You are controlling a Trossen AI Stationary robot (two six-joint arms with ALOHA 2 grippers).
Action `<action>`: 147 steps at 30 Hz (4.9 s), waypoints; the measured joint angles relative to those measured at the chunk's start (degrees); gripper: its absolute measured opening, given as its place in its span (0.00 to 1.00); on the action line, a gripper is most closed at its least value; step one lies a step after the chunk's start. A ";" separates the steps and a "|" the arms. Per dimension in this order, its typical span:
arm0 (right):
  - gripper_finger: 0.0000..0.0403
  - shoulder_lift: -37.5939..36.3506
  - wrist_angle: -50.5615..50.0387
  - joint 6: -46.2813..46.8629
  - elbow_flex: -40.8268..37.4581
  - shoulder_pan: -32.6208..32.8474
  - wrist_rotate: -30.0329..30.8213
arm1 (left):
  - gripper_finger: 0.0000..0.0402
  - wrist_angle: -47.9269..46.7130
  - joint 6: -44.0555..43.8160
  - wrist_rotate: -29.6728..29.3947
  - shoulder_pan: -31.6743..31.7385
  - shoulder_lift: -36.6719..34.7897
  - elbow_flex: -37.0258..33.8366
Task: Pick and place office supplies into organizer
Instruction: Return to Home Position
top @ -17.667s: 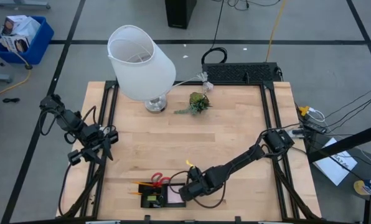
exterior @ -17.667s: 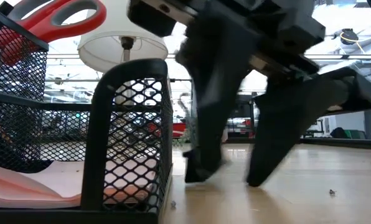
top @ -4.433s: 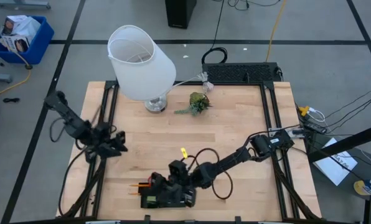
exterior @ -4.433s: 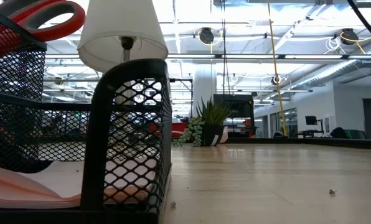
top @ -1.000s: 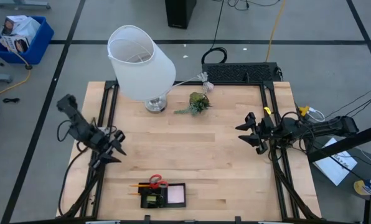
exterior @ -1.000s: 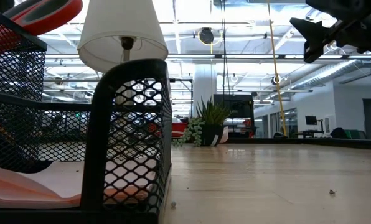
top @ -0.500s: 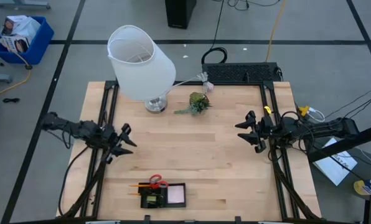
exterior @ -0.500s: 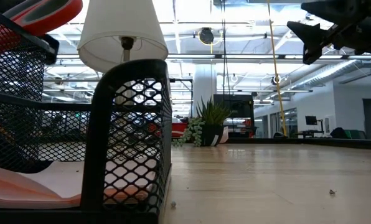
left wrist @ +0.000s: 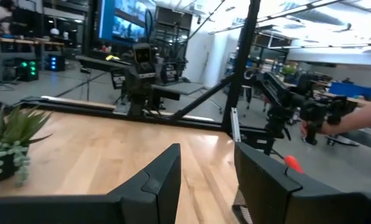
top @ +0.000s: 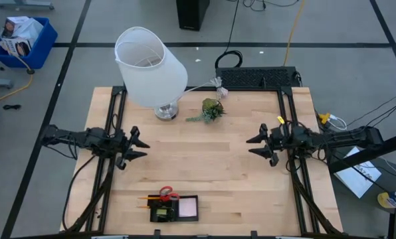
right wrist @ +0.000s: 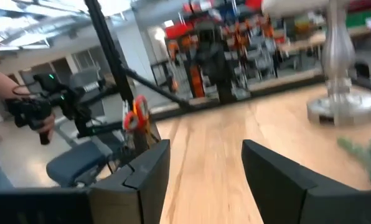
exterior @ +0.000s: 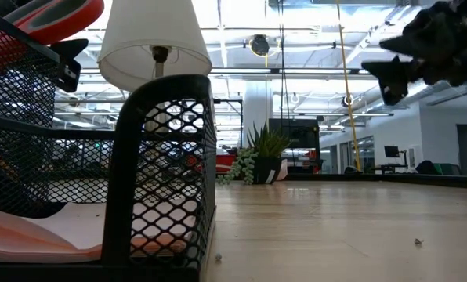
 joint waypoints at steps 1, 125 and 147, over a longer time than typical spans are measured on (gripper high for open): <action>0.48 0.03 -0.77 0.44 0.00 0.00 0.02 | 0.38 -0.06 -0.21 -0.48 0.00 0.00 0.00; 0.48 0.00 -3.15 -0.01 0.02 0.01 0.17 | 0.38 -0.36 -0.06 -1.31 -0.02 0.02 0.04; 0.48 -0.01 -3.15 -0.01 0.02 0.00 0.17 | 0.38 -0.37 -0.06 -1.31 -0.02 0.00 0.04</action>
